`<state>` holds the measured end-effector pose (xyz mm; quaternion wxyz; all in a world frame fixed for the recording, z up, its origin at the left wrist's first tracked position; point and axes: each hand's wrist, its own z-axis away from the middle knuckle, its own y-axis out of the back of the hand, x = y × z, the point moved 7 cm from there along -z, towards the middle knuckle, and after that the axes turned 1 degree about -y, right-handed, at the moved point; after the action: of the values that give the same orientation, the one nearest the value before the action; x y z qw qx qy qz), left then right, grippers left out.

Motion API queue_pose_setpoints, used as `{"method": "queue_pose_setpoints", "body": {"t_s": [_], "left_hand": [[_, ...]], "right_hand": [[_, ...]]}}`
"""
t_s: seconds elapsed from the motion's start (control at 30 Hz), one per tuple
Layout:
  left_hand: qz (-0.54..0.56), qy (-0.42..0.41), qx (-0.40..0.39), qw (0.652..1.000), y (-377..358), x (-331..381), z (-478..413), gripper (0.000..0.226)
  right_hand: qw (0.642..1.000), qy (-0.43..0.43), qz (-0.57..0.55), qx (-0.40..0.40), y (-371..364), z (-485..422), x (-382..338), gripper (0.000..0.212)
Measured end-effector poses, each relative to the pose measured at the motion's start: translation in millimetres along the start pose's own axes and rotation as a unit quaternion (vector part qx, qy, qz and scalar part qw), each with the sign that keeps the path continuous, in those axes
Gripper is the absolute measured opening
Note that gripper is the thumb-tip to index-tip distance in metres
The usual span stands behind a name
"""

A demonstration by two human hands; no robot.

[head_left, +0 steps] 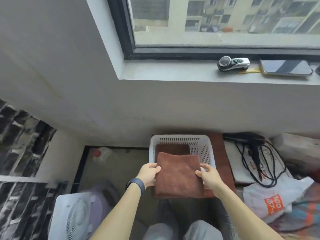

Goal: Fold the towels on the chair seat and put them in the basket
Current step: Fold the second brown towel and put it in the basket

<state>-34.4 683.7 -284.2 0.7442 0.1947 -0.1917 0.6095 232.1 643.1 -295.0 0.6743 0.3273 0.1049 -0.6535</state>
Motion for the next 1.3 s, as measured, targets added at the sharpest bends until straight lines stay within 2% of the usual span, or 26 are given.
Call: {"method": "queue_pose_setpoints", "body": {"t_s": [0.13, 0.27, 0.5, 0.7, 0.87, 0.93, 0.97, 1.07, 1.13, 1.2, 1.27, 1.3], "left_hand": [[-0.097, -0.02, 0.046, 0.994, 10.0, 9.7, -42.3, 0.036], [-0.215, -0.027, 0.087, 0.972, 17.0, 25.7, -65.9, 0.037], [-0.407, -0.035, 0.164, 0.898, 10.5, 42.1, -81.4, 0.038], [-0.409, -0.05, 0.212, 0.886, 3.8, 45.1, -79.6, 0.034], [-0.436, -0.073, 0.22, 0.87, 1.6, 47.8, -74.8, 0.034], [-0.449, -0.105, 0.218, 0.86, -1.3, 47.5, -70.0, 0.039], [-0.471, -0.141, 0.218, 0.843, -3.9, 46.3, -66.0, 0.042], [-0.566, -0.285, 0.192, 0.749, -20.5, 40.2, -53.1, 0.055], [-0.625, -0.336, 0.127, 0.693, -32.2, 30.4, -54.8, 0.062], [-0.678, -0.325, 0.066, 0.656, -35.9, 22.5, -64.9, 0.068], [-0.723, -0.295, 0.039, 0.623, -32.4, 20.4, -79.5, 0.073], [-0.739, -0.28, 0.036, 0.612, -29.3, 21.9, -86.2, 0.076]], "right_hand": [[1.0, 0.001, 0.001, -0.008, -10.1, -36.1, -16.9, 0.029], [1.0, 0.008, -0.004, -0.007, -18.3, -70.6, -21.0, 0.035], [1.0, 0.015, 0.008, 0.002, -24.8, -102.0, -10.8, 0.041], [1.0, 0.026, -0.007, 0.016, -27.7, -107.2, -8.9, 0.044], [0.999, 0.034, 0.012, 0.03, -28.7, -98.7, -15.7, 0.046], [0.996, 0.048, 0.048, 0.051, -28.1, -90.8, -18.0, 0.049], [0.993, 0.065, 0.073, 0.064, -28.1, -84.7, -19.1, 0.051], [0.96, 0.182, 0.192, 0.091, -31.5, -64.3, -25.3, 0.061], [0.902, 0.288, 0.31, 0.082, -42.8, -53.0, -26.1, 0.065], [0.841, 0.352, 0.409, 0.046, -58.5, -48.3, -22.2, 0.069], [0.796, 0.354, 0.491, 0.009, -70.1, -52.5, -19.2, 0.075], [0.786, 0.336, 0.518, -0.008, -72.2, -58.2, -19.7, 0.079]]}}
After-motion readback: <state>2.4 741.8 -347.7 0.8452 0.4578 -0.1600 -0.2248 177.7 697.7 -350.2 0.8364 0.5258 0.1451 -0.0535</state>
